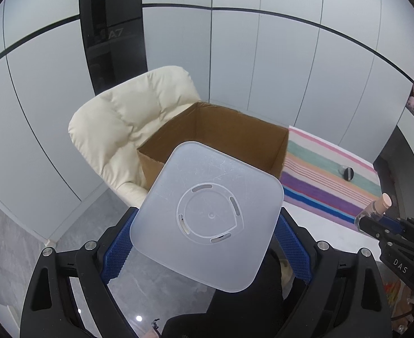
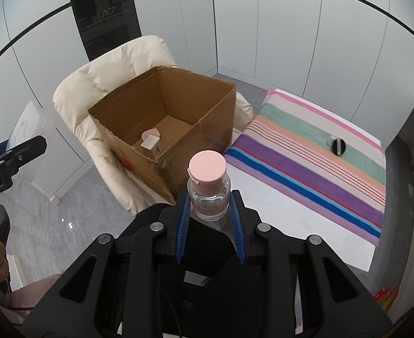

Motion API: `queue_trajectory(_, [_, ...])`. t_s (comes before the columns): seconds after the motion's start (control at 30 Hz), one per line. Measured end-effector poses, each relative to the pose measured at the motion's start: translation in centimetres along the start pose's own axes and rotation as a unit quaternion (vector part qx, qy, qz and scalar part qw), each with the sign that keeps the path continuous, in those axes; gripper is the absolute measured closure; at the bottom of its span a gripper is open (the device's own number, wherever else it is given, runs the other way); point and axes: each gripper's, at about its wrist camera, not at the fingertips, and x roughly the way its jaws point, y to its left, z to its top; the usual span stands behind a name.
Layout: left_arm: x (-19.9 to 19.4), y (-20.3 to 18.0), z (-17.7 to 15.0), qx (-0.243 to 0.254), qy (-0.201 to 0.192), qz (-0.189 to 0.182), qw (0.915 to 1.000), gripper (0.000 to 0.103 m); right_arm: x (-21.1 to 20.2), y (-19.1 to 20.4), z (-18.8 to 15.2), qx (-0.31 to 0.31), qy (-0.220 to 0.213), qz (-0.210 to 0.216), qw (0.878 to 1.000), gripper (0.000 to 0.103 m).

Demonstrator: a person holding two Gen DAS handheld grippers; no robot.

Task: Organize objects
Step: 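Lift the frosted case and pink-capped bottle and carry them toward the cardboard box, then lower the frosted case into the box and open the left gripper while the right releases the bottle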

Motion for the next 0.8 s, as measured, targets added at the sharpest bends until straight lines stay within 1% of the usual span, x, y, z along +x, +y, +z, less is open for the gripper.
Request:
queue_trajectory(0.2, [1.8,-0.1,0.9,0.005,0.005,0.007,1.0000,0.010,1.7,0.3,1.4,-0.007,0.004,0.002,1.000,0.074])
queue_trajectory(0.33, [3.2,-0.3,2.7,0.007,-0.001,-0.001,1.0000,0.010,3.2,0.4,2.8,-0.008,0.000,-0.001,1.000,0.074])
queue_trajectory(0.43, [5.0,-0.3,4.3,0.004,0.004,-0.010,0.9999,0.010,4.7,0.6,4.3,-0.013,-0.005,-0.002,1.000,0.074])
queue_trajectory(0.53, [7.0,-0.6,5.9,0.011,0.005,-0.008,0.9999,0.010,6.3,1.1,6.0,-0.017,-0.007,0.002,1.000,0.074])
queue_trajectory(0.63, [9.3,-0.6,7.1,0.011,0.009,-0.016,0.9998,0.010,8.4,1.6,7.8,-0.023,-0.007,-0.001,1.000,0.074])
queue_trajectory(0.8, [13.7,-0.6,8.9,0.007,0.014,-0.011,0.9998,0.010,12.5,2.5,10.8,-0.021,-0.006,-0.006,1.000,0.074])
